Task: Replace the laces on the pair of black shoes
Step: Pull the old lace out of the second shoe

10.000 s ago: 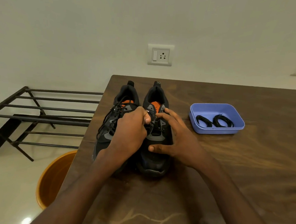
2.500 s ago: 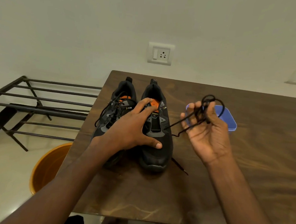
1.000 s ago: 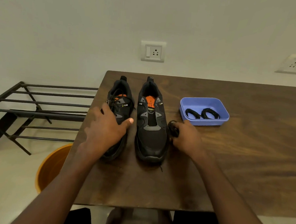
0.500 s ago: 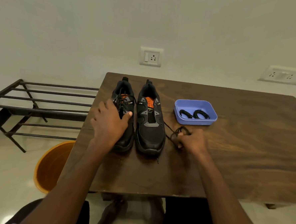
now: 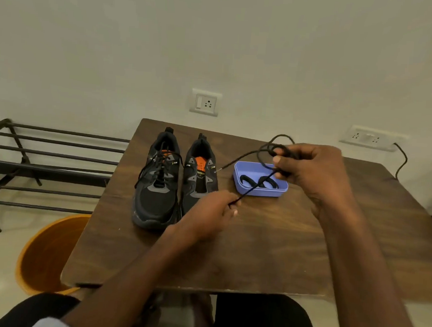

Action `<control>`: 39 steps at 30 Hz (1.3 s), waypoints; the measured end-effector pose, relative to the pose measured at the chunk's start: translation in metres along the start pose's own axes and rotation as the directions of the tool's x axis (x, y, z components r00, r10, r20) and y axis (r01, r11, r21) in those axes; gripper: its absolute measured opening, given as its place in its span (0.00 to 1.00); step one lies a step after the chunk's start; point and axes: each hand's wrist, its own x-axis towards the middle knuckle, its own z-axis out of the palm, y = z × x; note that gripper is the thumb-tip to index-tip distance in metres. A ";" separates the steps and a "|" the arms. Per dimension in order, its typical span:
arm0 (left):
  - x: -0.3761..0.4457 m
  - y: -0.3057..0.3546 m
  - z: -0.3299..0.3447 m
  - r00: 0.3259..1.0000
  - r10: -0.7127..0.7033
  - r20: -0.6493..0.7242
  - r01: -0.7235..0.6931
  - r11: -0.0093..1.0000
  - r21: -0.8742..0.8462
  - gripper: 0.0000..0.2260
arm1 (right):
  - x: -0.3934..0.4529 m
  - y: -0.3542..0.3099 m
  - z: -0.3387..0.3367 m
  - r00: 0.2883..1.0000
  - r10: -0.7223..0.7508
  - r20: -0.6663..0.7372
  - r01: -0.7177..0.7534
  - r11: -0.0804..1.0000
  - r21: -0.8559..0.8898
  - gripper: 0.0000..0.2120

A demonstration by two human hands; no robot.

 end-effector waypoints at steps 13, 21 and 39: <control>0.005 0.044 -0.061 0.934 -0.231 -0.272 -0.211 0.255 -0.943 0.10 | -0.019 0.033 0.031 0.994 -0.049 0.100 0.069 0.977 -0.201 0.08; -0.022 -0.001 -0.088 0.813 -0.416 -0.407 0.000 0.699 -0.715 0.06 | -0.033 0.056 0.107 0.886 0.204 0.416 -0.311 0.928 0.207 0.07; -0.176 -0.181 -0.266 0.603 -0.777 -0.181 0.725 0.628 -0.281 0.04 | -0.064 0.075 0.421 0.772 0.213 0.599 -0.170 0.977 -0.128 0.05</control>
